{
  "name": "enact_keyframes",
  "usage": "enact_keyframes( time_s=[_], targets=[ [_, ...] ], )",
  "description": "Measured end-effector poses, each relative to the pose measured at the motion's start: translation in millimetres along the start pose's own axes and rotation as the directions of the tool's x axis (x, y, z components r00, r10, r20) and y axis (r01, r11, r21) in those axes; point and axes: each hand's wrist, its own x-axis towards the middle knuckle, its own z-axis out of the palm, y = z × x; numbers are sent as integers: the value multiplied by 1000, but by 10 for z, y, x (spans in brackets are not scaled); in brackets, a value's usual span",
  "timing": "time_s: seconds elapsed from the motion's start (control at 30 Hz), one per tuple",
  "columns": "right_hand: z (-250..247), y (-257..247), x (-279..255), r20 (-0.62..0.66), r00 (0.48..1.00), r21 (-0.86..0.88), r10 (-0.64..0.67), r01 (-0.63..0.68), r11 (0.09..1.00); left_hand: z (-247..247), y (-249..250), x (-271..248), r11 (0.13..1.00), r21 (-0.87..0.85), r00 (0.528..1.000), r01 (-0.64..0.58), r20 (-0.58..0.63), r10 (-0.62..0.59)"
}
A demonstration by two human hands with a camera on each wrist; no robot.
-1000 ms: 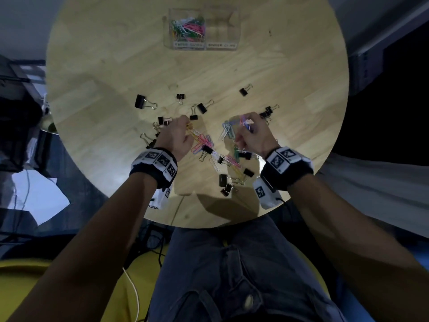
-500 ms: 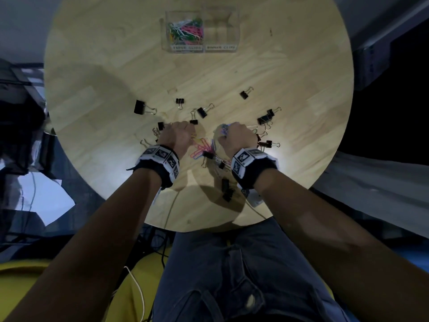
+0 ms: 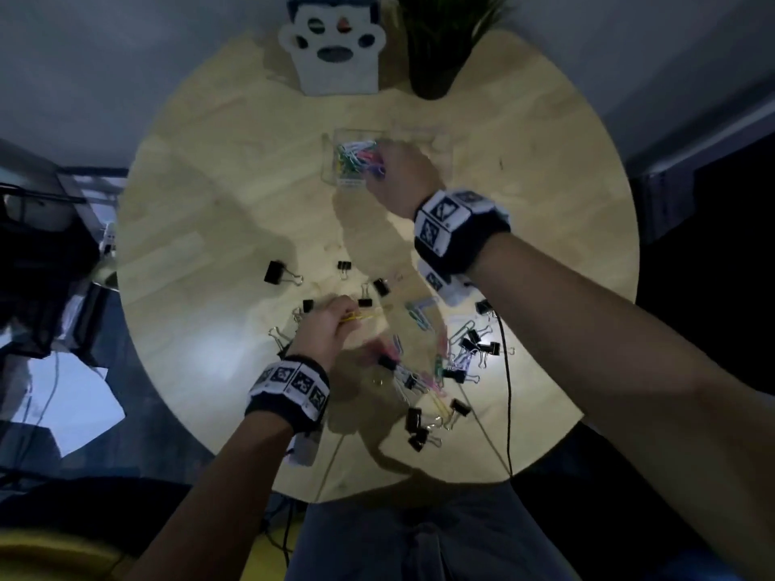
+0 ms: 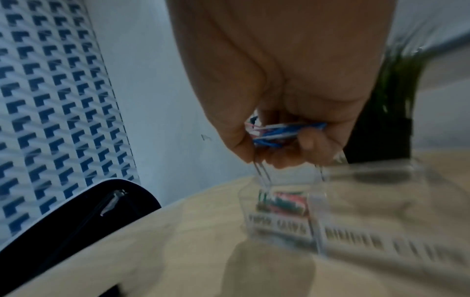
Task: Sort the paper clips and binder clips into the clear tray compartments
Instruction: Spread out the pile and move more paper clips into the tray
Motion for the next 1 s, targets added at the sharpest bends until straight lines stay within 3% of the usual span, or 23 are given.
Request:
enact_keyframes(
  time_s=[0.1,0.23,0.33,0.4,0.53,0.67,0.73,0.8,0.9,1.0],
  targets=[
    [-20,-47,433,24,999,-140,-22,25,990,-151,-1,105,991,-122,989,52,-129,-68],
    [48,-94,638,131,991,-235,-12,43,971,-484,122,479,991,-8,968,132,-213,-131],
    [82,-33,635,151,989,-146,-2,24,989,-734,330,840,990,-2,940,138,-315,-131],
    [59,49,553,61,998,-23,8,-7,1000,-846,470,1063,993,37,937,112,-337,-93],
    [9,267,161,-211,972,226,104,-55,972,-951,708,1479,989,130,953,67,-300,-25],
    [195,492,-316,-225,941,376,251,-153,914,-944,802,1703,942,333,995,41,-96,-10],
    [305,565,-559,-172,932,453,319,-213,865,-945,815,1676,934,358,996,12,-86,20],
    [395,604,-825,-151,937,465,315,-214,859,-932,769,1545,953,301,985,-42,-149,90],
    [557,661,-1179,-134,952,417,274,-197,887,-833,578,1123,982,178,956,-67,-269,114],
    [737,678,-1420,-19,970,389,244,-218,895,-613,390,527,959,223,943,-175,-242,229]
  ],
)
